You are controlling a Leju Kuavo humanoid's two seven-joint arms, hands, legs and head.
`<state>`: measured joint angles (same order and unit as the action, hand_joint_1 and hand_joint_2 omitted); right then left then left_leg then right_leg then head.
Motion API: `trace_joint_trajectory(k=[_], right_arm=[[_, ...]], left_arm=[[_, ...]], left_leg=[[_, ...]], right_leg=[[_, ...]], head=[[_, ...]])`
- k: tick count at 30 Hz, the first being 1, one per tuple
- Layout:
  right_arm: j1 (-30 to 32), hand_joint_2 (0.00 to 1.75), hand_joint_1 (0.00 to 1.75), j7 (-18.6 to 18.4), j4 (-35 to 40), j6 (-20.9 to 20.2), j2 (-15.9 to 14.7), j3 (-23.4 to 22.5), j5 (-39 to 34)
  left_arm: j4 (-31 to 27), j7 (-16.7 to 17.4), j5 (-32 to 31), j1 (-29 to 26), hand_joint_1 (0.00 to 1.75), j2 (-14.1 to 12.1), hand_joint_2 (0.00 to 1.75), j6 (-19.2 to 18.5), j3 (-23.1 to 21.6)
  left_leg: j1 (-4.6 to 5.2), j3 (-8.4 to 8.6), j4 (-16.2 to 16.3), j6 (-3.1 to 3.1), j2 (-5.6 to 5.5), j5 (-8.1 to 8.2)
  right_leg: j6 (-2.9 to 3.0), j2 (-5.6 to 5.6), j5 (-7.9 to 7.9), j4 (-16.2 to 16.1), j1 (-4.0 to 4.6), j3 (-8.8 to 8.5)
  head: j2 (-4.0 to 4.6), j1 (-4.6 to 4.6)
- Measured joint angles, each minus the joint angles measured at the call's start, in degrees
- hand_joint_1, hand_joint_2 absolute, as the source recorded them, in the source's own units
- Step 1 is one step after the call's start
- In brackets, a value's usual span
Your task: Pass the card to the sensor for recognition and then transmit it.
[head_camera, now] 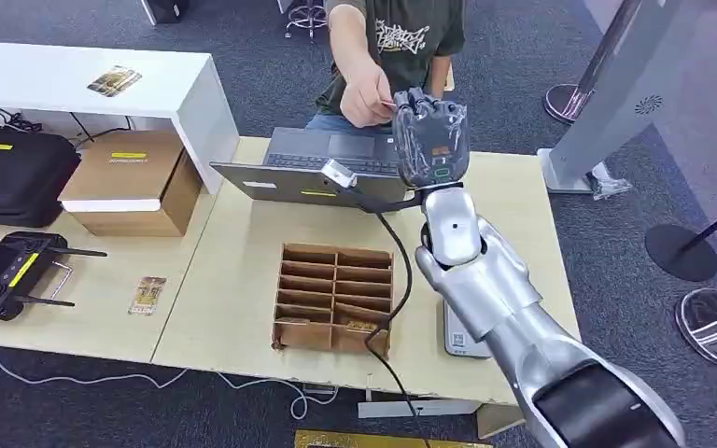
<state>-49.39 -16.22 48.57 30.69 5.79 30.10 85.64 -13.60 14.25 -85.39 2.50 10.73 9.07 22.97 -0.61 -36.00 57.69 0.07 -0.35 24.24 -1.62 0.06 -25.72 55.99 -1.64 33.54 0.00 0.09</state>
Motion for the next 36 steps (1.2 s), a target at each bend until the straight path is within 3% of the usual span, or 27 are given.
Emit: trace_joint_trajectory(k=[1,2,3,4,36], right_arm=[[0.0,1.75,0.93,0.0,-0.1,0.0,0.0,0.0,0.0],[0.0,1.75,0.93,-0.1,-0.3,0.0,0.0,0.0,0.0],[0.0,1.75,0.23,-0.2,-0.5,0.1,0.0,0.0,0.0],[0.0,1.75,0.0,-0.2,-0.6,0.2,0.0,0.0,0.0],[-0.2,1.75,0.0,-2.1,-0.9,1.8,0.0,0.1,0.0]], left_arm=[[0.0,0.0,0.0,0.0,0.0,0.0,0.0,0.0,0.0],[0.0,0.0,0.0,0.0,0.0,0.0,0.0,0.0,0.0],[0.0,0.0,0.0,0.0,0.0,0.0,0.0,0.0,0.0],[0.0,0.0,0.0,0.0,0.0,0.0,0.0,-0.1,0.0],[0.0,0.2,-0.2,0.6,0.0,-0.2,0.0,-1.0,0.0]], left_leg=[[0.0,0.0,0.0,-0.01,0.0,0.01],[0.0,-0.01,0.0,-0.01,-0.01,0.01],[0.0,-0.01,0.0,-0.01,0.0,0.01],[0.0,-0.01,0.0,-0.01,0.0,0.01],[-0.01,0.01,0.0,0.01,0.03,0.02]], right_leg=[[-0.01,0.0,-0.01,0.0,0.0,0.0],[-0.01,-0.01,-0.02,0.0,0.0,0.0],[-0.01,-0.01,-0.03,0.0,0.0,0.01],[-0.01,0.0,-0.03,0.0,0.0,0.01],[-0.01,0.02,-0.02,0.0,0.0,0.01]], head=[[0.0,-0.02],[0.0,0.0],[0.0,0.0],[0.0,0.0],[0.0,0.0]])
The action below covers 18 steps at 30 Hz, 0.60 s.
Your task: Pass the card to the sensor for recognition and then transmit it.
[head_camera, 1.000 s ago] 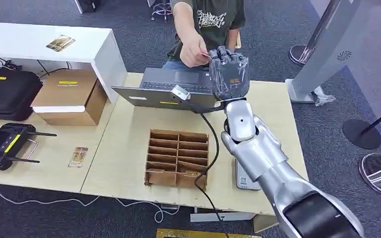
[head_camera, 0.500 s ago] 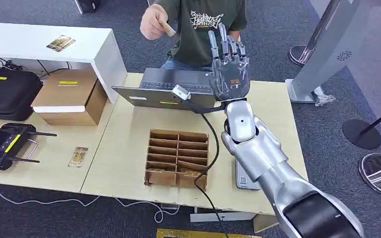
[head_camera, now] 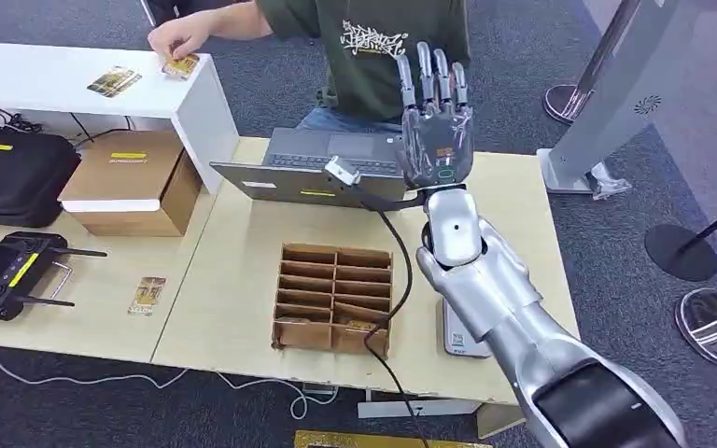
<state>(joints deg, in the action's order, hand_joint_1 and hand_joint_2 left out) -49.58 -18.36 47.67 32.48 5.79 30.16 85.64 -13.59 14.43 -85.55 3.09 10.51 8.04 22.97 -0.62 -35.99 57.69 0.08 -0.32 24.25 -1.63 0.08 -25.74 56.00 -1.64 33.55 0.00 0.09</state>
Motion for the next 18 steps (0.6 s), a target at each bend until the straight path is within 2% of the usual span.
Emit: trace_joint_trajectory(k=[10,18], right_arm=[[0.1,1.75,0.0,-0.7,0.3,-0.2,-0.1,0.1,0.0],[3.4,1.75,0.0,-1.8,5.1,-1.4,-1.8,-0.3,0.0]], left_arm=[[0.0,0.0,0.2,0.0,0.0,0.0,0.0,0.4,0.0],[0.0,0.0,0.1,-0.1,0.0,0.0,0.0,0.5,0.0]], left_leg=[[0.0,0.0,0.0,0.0,0.0,0.0],[0.0,0.0,0.0,0.0,0.0,0.01]], right_leg=[[0.0,0.0,0.0,0.0,0.0,0.01],[0.0,0.0,-0.01,0.0,0.0,0.02]], head=[[0.0,-0.02],[0.0,0.0]])
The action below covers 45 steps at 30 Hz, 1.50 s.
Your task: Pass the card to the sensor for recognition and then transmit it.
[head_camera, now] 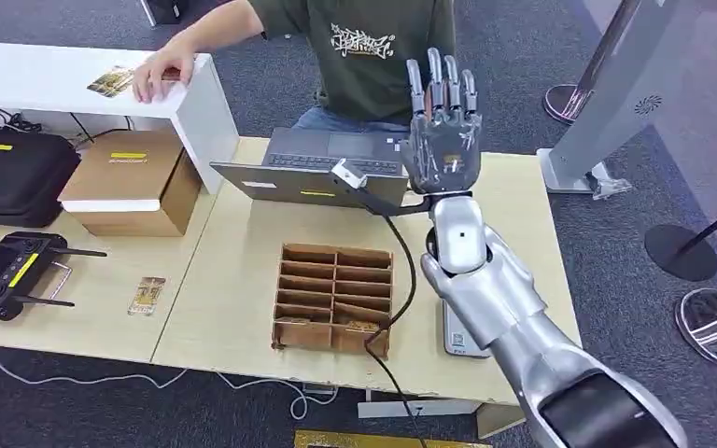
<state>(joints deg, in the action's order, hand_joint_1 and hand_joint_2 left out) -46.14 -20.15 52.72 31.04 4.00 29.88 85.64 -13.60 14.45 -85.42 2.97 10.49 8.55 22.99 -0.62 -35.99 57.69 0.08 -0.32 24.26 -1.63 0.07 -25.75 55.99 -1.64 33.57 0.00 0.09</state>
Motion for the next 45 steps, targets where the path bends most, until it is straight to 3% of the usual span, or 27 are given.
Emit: trace_joint_trajectory(k=[14,30,36,45], right_arm=[[9.5,1.75,0.0,-2.5,13.7,-1.2,-5.0,-2.8,0.0],[24.1,1.75,0.0,-11.6,30.6,0.7,-14.6,-2.3,0.0],[30.3,1.75,0.0,-10.5,36.4,1.0,-16.3,-3.4,0.0],[39.4,1.75,0.0,-7.1,42.6,0.6,-16.5,-8.3,0.0]], left_arm=[[0.0,1.8,-0.3,1.4,0.0,0.0,0.0,-0.8,0.1],[0.0,1.5,1.1,0.8,0.0,-0.1,0.0,0.7,2.0],[0.0,1.5,1.1,0.3,0.0,-0.1,0.0,1.3,2.6],[0.0,1.3,1.2,-0.2,0.0,0.0,0.0,1.6,4.5]], left_leg=[[0.0,0.02,0.0,0.0,0.0,0.01],[0.01,0.0,0.0,0.0,0.0,0.11],[0.0,0.01,0.0,0.06,-0.01,0.15],[0.0,0.01,0.0,0.06,-0.02,0.24]], right_leg=[[0.0,0.01,0.0,0.0,0.0,0.0],[0.03,0.0,-0.06,0.0,0.0,-0.01],[0.08,0.0,-0.1,0.0,0.0,0.0],[0.05,-0.02,-0.17,0.0,0.0,-0.02]], head=[[0.0,-0.02],[0.0,-0.02],[0.0,-0.02],[0.0,-0.02]])
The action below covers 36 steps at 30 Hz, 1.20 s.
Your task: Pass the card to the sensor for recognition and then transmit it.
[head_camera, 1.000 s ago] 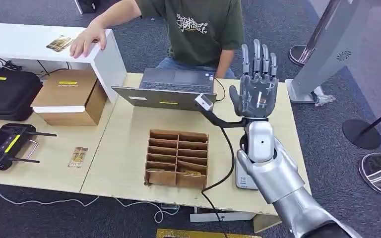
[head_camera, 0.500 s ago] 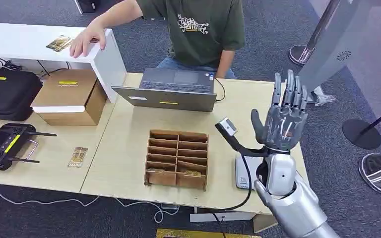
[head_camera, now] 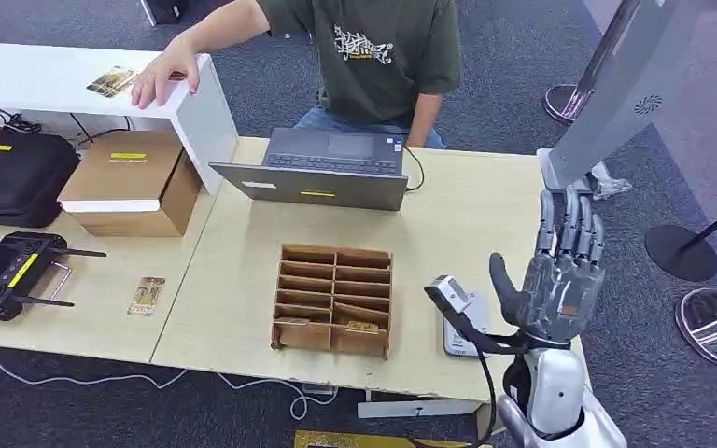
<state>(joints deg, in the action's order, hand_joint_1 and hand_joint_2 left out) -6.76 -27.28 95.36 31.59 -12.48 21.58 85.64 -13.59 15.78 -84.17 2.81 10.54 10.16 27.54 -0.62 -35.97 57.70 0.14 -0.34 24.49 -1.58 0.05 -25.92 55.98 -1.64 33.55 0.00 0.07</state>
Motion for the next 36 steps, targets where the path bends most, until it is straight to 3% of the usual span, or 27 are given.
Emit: trace_joint_trajectory(k=[11,16,27,32,36], right_arm=[[9.8,1.75,0.0,9.0,5.8,-0.3,2.4,-6.8,0.0],[12.3,1.75,0.0,9.9,6.9,-0.9,3.6,-8.6,0.0],[14.9,1.75,0.0,3.7,8.2,-5.3,4.0,-7.0,0.0],[14.2,1.75,0.0,-4.4,8.8,-9.0,1.9,-1.7,0.0],[13.4,1.75,0.0,-8.8,9.3,-11.0,0.1,3.9,0.0]], left_arm=[[0.0,0.0,0.4,-0.2,0.0,0.3,0.0,-0.4,1.8],[0.0,-0.3,0.7,-0.4,0.0,0.3,0.0,-0.5,3.1],[0.0,-0.3,0.9,-0.4,0.0,0.4,0.0,-1.1,5.6],[0.0,-0.3,1.0,-0.5,0.0,0.6,0.0,-1.6,6.6],[0.0,-0.2,1.0,-0.5,0.0,0.7,0.0,-1.8,7.4]], left_leg=[[0.0,0.01,0.0,-0.05,0.0,0.09],[0.0,0.01,0.0,-0.05,0.01,0.09],[0.0,0.01,0.0,-0.05,0.01,0.09],[0.0,0.02,0.0,-0.04,0.02,0.09],[0.0,0.03,0.0,-0.04,0.02,0.1]], right_leg=[[-0.04,0.0,-0.08,0.0,0.0,-0.02],[-0.06,0.01,-0.1,0.0,0.0,-0.02],[-0.08,0.01,-0.12,0.0,0.0,-0.04],[-0.09,0.02,-0.13,0.0,0.0,-0.05],[-0.1,0.01,-0.13,0.0,0.0,-0.05]], head=[[0.0,0.0],[0.0,0.0],[0.0,0.02],[0.0,0.0],[0.0,0.0]])
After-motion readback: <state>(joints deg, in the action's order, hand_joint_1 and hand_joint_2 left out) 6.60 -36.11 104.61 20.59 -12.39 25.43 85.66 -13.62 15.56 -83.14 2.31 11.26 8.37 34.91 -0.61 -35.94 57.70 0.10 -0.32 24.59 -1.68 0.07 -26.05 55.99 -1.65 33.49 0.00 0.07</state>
